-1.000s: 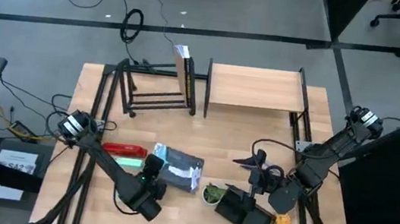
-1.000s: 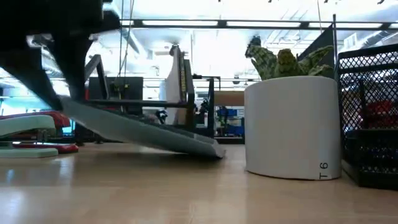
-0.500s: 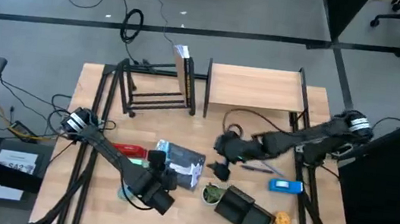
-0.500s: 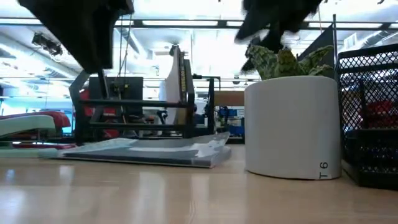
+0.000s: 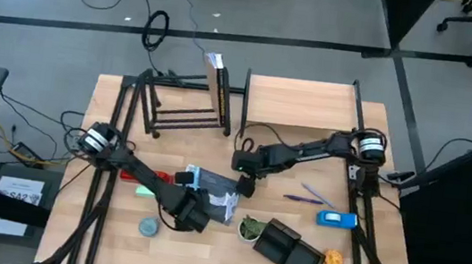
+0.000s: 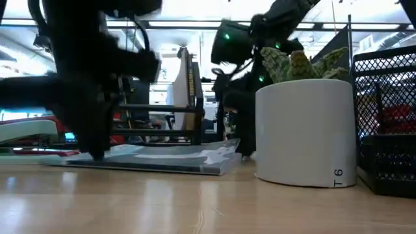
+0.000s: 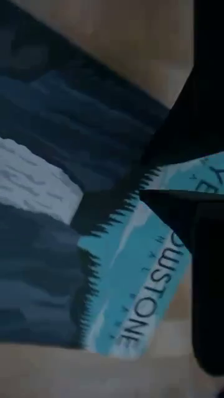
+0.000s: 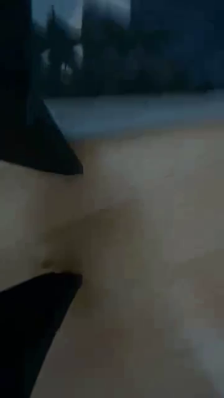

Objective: Stock shelves
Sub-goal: Remove the blue book from the book organizer

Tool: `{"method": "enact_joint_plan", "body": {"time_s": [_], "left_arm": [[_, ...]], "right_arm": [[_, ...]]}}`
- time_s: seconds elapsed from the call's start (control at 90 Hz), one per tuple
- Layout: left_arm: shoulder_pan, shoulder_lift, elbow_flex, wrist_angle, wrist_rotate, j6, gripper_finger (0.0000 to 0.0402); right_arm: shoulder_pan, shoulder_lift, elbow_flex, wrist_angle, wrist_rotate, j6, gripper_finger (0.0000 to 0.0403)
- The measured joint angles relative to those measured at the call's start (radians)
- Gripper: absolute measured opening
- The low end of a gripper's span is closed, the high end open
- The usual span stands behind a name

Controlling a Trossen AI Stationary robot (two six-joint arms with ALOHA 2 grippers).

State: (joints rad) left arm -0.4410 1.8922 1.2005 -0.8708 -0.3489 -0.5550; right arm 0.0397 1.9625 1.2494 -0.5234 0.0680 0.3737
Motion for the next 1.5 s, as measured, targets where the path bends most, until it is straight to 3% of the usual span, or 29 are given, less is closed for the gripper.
{"method": "enact_joint_plan", "body": {"time_s": [0.133, 0.256, 0.378, 0.489, 0.578, 0.811, 1.122, 1.356, 1.433, 1.5], "left_arm": [[0.063, 0.004, -0.017, 0.002, -0.142, 0.074, 0.0031], [0.111, 0.006, 0.042, -0.055, -0.275, 0.111, 0.0023], [0.124, 0.005, 0.13, -0.142, -0.283, 0.112, 0.0021], [0.121, 0.003, 0.177, -0.125, -0.282, 0.137, 0.0021], [0.122, 0.003, 0.164, -0.012, -0.227, 0.157, 0.0021], [0.142, 0.005, 0.006, 0.328, 0.063, 0.152, 0.0021], [0.049, 0.002, -0.02, 0.382, 0.121, 0.083, 0.0007], [0.034, -0.005, 0.183, 0.125, 0.02, 0.137, 0.0001], [0.034, -0.009, 0.288, 0.009, -0.101, 0.18, 0.0001], [0.04, -0.009, 0.377, -0.082, -0.263, 0.203, 0.0001]], "right_arm": [[0.054, -0.012, 0.007, -0.011, -0.113, -0.074, 0.0142], [0.12, -0.069, 0.009, -0.046, -0.213, -0.12, 0.0102], [0.155, -0.126, 0.008, -0.126, -0.074, -0.106, 0.0076], [0.161, -0.175, 0.008, -0.177, 0.023, -0.102, 0.0062], [0.161, -0.212, 0.007, -0.227, 0.065, -0.069, 0.0059], [0.244, -0.352, 0.007, -0.338, 0.171, 0.02, 0.0058], [0.491, -0.513, 0.007, -0.338, 0.372, 0.17, 0.0058], [0.601, -0.544, 0.007, -0.337, 0.511, 0.211, 0.0059], [0.61, -0.543, 0.007, -0.336, 0.541, 0.211, 0.0059], [0.607, -0.542, 0.007, -0.335, 0.557, 0.211, 0.0059]]}}
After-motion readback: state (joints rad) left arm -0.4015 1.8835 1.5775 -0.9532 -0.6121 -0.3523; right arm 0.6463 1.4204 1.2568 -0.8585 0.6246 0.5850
